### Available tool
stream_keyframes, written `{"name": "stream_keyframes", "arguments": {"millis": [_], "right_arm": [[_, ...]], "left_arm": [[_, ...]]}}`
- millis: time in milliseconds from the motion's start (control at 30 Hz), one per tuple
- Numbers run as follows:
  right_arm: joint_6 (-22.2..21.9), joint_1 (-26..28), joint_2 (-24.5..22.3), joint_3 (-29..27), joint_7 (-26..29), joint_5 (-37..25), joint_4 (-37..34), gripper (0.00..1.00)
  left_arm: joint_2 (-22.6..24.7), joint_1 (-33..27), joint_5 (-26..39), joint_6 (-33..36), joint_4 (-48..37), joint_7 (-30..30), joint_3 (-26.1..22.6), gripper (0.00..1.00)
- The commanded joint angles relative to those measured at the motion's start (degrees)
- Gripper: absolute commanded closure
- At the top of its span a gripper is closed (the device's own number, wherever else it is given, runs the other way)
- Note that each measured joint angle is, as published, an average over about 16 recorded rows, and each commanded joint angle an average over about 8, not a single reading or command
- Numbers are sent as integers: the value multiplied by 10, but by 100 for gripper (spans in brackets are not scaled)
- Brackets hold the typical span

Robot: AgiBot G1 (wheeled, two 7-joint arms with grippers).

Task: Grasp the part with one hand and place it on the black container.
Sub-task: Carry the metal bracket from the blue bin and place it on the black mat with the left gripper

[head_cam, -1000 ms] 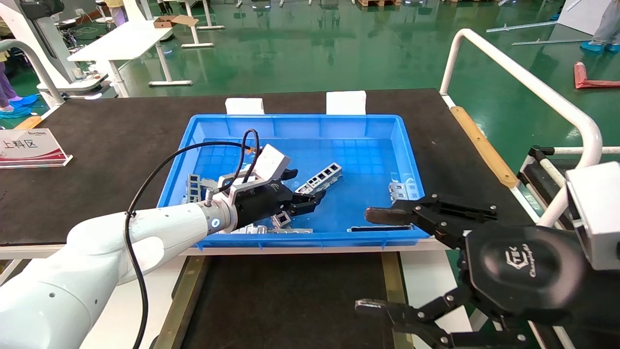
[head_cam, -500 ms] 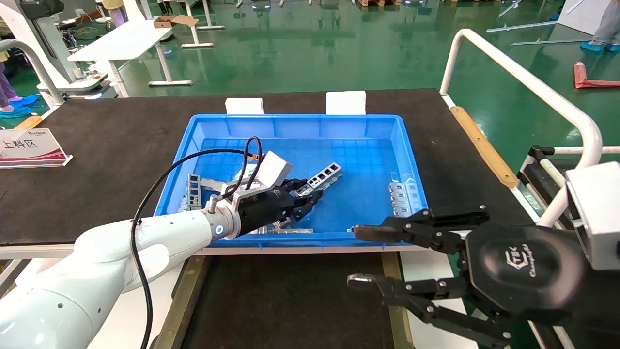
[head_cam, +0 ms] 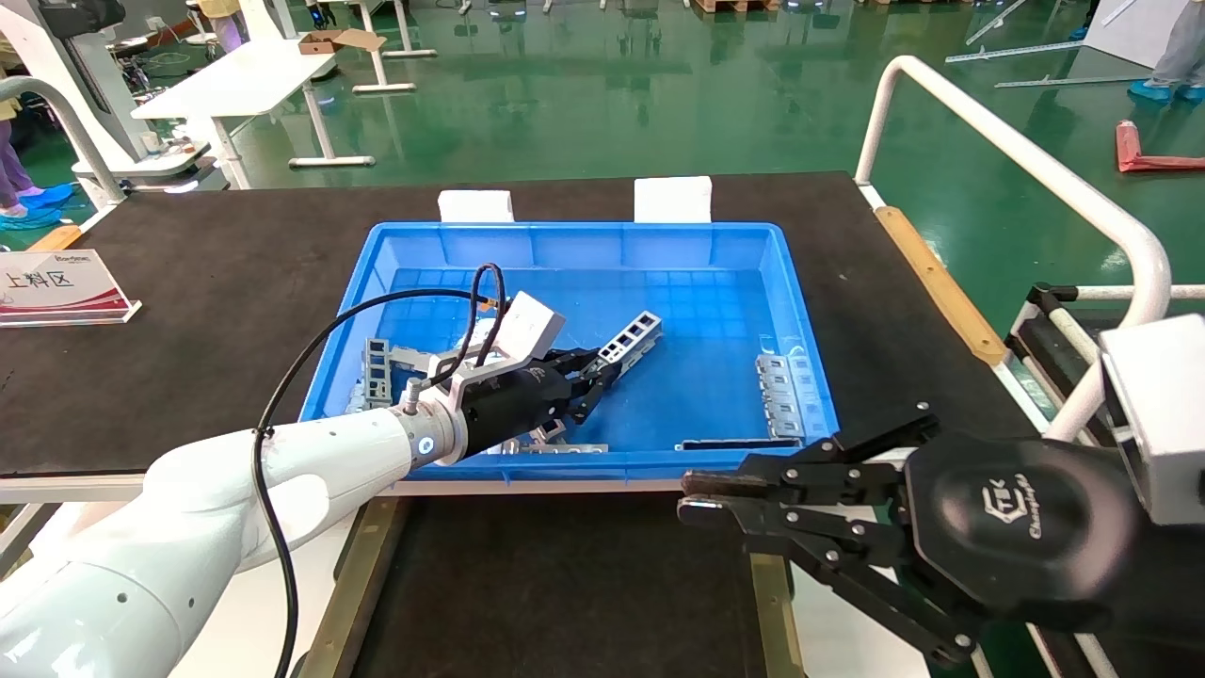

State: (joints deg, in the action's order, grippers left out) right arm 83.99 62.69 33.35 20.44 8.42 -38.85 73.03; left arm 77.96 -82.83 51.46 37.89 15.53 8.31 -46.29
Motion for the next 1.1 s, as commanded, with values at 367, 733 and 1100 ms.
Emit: {"name": "stream_keyframes", "arguments": {"millis": [367,733,1100], "right_arm": [[0,0,0,0,0,0,0,100],[0,0,0,0,0,0,0,100],[0,0,0,0,0,0,0,100]], "left_arm": [[-23,-22,-57,100,-2,31,10,100],[-81,-27,-92,296,-6,35,25,100],[-155,43,-97,407,90,-3,15,100]]}}
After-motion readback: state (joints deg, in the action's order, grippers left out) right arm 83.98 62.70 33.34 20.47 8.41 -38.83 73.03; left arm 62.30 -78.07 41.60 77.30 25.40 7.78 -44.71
